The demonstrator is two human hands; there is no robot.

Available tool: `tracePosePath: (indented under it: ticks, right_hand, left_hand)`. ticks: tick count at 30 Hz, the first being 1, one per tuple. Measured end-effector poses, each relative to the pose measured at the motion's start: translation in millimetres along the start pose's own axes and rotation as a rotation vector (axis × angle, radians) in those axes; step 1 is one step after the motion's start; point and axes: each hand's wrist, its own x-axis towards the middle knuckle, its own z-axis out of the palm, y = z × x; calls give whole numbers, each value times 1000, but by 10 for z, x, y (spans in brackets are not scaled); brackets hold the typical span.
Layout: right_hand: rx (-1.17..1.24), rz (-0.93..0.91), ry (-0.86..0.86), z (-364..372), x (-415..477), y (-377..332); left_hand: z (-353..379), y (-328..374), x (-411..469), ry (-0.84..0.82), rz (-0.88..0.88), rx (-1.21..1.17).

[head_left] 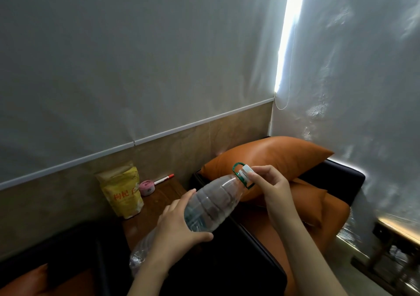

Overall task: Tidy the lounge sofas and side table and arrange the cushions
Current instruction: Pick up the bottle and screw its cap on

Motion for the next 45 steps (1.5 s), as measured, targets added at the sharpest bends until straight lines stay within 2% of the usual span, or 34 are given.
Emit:
tracePosePath:
  ticks: [6, 14, 27, 45]
  right_hand:
    - [-1, -5, 12, -27, 25, -11]
    - [-14, -24, -13, -78, 64, -44]
    - [11, 5, -38, -72, 138, 23]
    - [14, 0, -34, -15, 181, 31]
  left_hand:
    - [36, 1, 34, 12, 21, -15]
    - [63, -97, 131, -112, 22, -187]
    - [30, -125, 192, -171, 42, -312]
    - [7, -152, 205, -131, 43, -318]
